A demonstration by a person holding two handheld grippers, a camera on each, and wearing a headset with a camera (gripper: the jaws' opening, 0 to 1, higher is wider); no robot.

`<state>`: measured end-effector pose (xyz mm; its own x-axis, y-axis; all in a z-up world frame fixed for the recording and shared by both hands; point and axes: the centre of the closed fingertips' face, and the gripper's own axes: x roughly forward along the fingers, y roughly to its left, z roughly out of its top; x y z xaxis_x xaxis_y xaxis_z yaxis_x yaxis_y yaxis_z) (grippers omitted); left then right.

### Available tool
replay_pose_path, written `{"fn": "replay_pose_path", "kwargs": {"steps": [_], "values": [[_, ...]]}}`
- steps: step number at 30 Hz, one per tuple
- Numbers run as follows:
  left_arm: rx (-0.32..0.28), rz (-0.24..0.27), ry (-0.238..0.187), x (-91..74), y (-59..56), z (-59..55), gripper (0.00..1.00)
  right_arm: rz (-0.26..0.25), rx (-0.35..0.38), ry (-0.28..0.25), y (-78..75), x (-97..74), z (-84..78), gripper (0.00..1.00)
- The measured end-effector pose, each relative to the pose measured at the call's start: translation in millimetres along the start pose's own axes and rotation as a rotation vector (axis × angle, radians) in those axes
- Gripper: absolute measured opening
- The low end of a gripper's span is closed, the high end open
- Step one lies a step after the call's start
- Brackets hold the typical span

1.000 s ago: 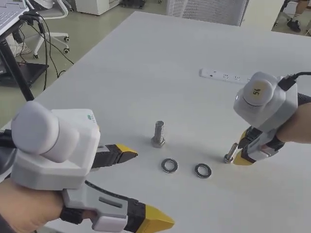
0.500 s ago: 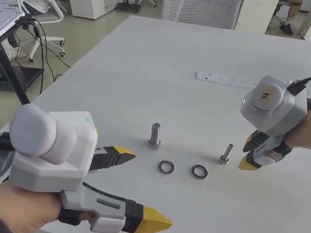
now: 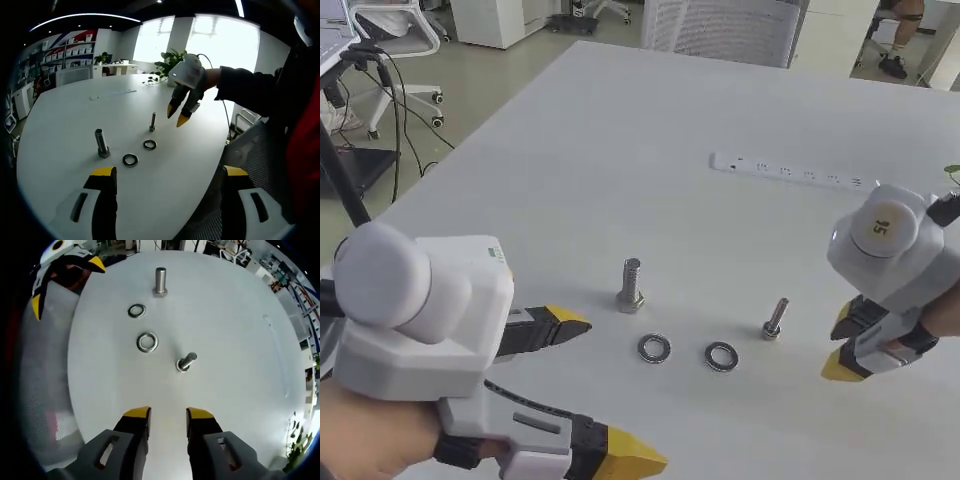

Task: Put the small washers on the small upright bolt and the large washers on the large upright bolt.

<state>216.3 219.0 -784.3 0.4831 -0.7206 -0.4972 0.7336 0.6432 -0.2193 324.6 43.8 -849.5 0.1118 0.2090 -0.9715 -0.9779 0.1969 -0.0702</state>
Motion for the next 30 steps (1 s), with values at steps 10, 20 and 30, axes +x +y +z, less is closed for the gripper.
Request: {"fn": "replay_pose_path", "kwargs": {"steps": [10, 20, 30], "values": [[0.003, -0.001, -0.001, -0.1, -0.6, 0.2, 0.86, 0.015, -0.005, -0.008, 15.1, 0.0, 1.6, 0.3], [0.007, -0.001, -0.005, -0.2, -1.2, 1.2, 0.86, 0.033, -0.022, -0.017, 26.3, 3.0, 10.2, 0.3], [0.011, 0.002, -0.014, -0.5, -0.4, 3.2, 0.86, 0.044, -0.075, -0.032, 34.5, 5.9, 33.9, 0.3]]}}
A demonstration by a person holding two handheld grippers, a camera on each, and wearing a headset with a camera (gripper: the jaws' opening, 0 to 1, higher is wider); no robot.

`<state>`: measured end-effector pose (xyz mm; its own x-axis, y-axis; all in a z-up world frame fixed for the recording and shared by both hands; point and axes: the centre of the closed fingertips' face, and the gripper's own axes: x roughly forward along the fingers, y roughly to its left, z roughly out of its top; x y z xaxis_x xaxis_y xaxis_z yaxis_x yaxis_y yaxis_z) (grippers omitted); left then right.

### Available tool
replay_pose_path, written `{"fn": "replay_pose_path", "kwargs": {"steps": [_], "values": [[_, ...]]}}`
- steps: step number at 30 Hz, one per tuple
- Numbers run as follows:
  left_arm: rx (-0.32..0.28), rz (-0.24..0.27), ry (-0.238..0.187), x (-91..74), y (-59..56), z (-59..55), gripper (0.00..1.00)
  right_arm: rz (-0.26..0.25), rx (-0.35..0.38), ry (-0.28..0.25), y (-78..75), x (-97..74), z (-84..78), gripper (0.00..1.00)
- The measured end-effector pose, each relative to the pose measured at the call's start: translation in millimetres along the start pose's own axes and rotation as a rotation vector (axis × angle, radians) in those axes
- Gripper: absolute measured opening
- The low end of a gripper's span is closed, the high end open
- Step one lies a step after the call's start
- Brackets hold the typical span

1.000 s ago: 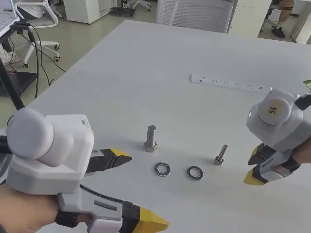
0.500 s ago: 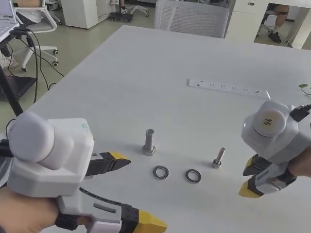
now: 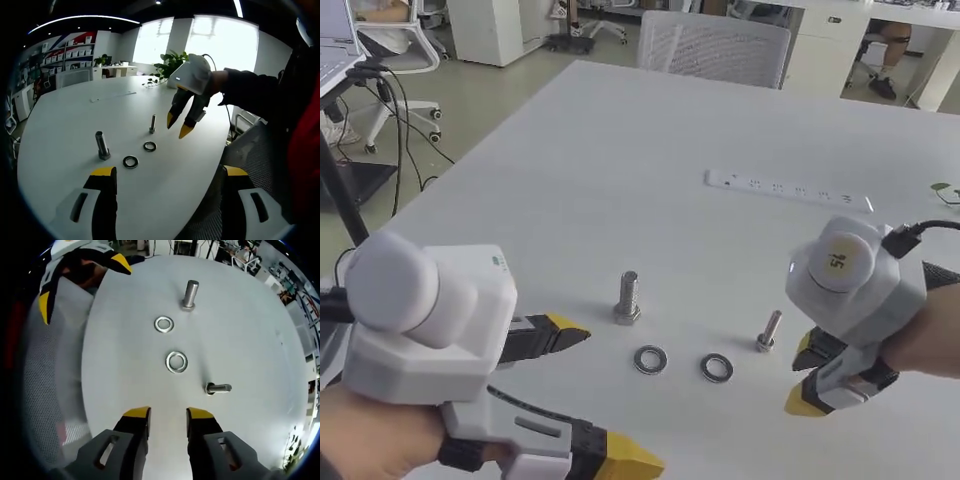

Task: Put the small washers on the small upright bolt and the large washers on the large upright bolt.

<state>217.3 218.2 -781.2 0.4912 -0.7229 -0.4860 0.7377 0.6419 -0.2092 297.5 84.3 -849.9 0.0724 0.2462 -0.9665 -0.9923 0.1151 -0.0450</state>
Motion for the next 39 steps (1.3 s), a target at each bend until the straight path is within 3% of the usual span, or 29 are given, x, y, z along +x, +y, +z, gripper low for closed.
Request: {"fn": "replay_pose_path", "kwargs": {"steps": [20, 39], "values": [[-0.001, 0.008, -0.014, -0.2, 0.5, 3.3, 0.86, 0.022, -0.085, -0.005, -4.4, 16.6, 44.5, 0.3], [-0.002, 0.012, -0.019, -1.4, 1.6, 3.7, 0.86, 0.048, -0.08, 0.033, -10.4, 41.4, 52.4, 0.3]]}}
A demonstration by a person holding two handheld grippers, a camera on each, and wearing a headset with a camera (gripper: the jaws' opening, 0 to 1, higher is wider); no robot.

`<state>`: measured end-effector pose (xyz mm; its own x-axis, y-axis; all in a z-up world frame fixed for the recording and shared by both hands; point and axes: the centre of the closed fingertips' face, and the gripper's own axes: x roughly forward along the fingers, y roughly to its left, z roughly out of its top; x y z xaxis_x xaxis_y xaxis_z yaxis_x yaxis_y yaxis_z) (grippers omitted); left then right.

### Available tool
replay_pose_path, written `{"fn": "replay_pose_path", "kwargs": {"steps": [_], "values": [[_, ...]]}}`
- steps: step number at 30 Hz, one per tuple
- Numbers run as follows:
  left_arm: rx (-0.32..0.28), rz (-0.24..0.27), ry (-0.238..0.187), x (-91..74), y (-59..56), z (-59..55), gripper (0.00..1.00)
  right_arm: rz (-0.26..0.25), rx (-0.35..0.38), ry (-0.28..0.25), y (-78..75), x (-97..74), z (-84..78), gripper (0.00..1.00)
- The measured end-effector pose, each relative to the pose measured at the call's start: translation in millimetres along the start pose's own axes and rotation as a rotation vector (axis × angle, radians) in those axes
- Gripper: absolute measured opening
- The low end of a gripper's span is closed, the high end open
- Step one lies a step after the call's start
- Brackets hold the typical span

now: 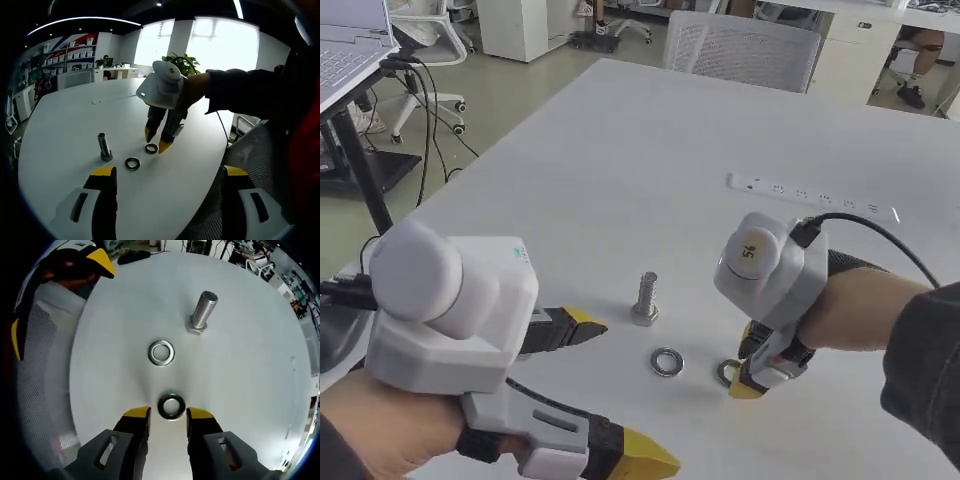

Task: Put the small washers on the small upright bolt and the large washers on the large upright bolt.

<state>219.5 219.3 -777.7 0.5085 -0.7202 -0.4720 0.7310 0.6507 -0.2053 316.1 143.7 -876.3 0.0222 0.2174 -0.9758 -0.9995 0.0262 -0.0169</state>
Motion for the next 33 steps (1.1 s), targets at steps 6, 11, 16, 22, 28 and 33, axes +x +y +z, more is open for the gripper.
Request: {"fn": "replay_pose_path", "kwargs": {"steps": [6, 11, 16, 22, 28, 33], "values": [[-0.003, -0.002, -0.001, -0.5, 0.0, -0.2, 0.86, 0.004, 0.003, 0.004, -1.7, 2.7, -0.2, 0.3], [-0.006, -0.003, -0.001, -0.7, 0.0, -0.5, 0.86, 0.008, 0.005, 0.002, -1.8, 3.7, 0.8, 0.3], [-0.004, -0.001, -0.001, -1.3, 0.4, -0.7, 0.86, 0.01, 0.009, 0.002, -1.1, 3.4, 1.5, 0.3], [-0.006, -0.001, -0.003, -2.2, 0.0, -1.0, 0.86, 0.009, 0.016, 0.003, -0.8, 3.4, 2.0, 0.28], [-0.008, -0.001, -0.003, -2.6, -0.9, -1.7, 0.86, 0.007, 0.002, 0.007, 0.9, 4.0, 2.8, 0.25], [-0.007, -0.001, -0.002, -2.8, -1.2, -2.1, 0.86, 0.006, 0.008, 0.005, 0.5, 4.1, 3.0, 0.25]]}}
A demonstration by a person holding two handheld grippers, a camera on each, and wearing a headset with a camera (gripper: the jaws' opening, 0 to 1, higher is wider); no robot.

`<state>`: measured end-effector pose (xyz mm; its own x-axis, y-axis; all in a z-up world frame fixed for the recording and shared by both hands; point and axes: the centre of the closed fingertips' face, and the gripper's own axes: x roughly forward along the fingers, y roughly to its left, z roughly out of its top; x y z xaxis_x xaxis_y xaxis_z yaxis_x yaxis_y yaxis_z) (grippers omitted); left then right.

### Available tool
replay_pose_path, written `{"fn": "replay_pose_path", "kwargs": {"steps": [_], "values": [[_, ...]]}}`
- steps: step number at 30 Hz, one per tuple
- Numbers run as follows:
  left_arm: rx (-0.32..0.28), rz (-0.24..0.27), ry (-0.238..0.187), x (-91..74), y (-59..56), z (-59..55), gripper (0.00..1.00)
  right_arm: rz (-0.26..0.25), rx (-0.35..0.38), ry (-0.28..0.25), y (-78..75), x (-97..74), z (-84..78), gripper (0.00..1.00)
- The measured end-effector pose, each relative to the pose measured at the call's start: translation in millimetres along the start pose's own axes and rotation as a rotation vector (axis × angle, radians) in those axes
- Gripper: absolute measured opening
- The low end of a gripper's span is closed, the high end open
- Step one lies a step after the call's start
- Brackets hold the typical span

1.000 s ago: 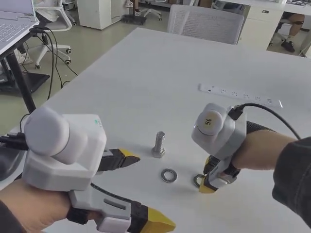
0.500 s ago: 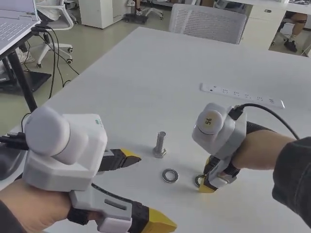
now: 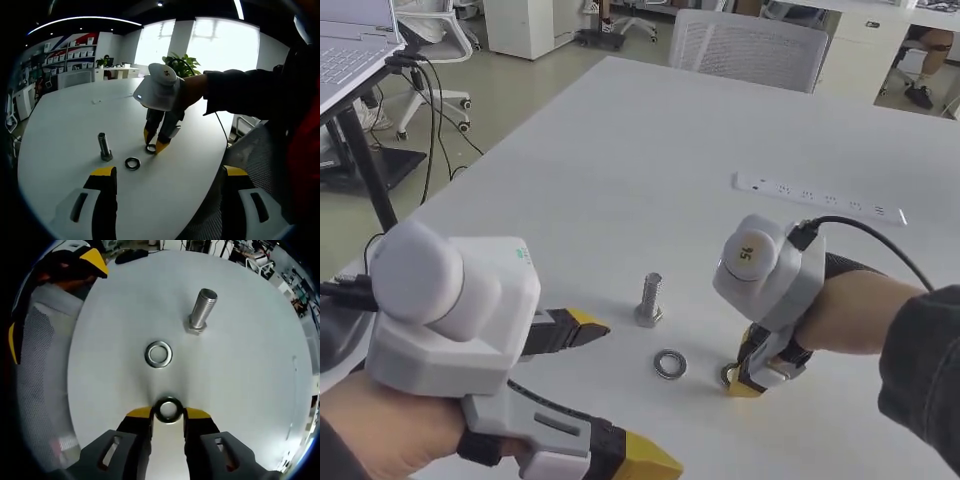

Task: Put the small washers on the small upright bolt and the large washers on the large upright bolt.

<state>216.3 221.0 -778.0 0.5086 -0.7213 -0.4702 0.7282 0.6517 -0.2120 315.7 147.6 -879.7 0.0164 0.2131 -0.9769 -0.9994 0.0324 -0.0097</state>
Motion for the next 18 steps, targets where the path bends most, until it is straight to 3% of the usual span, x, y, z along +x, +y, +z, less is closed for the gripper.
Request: {"fn": "replay_pose_path", "kwargs": {"steps": [18], "values": [[0.002, -0.001, 0.0, 1.1, 1.6, 1.2, 0.85, -0.002, 0.011, -0.005, -1.7, -0.3, -0.9, 0.24]]}}
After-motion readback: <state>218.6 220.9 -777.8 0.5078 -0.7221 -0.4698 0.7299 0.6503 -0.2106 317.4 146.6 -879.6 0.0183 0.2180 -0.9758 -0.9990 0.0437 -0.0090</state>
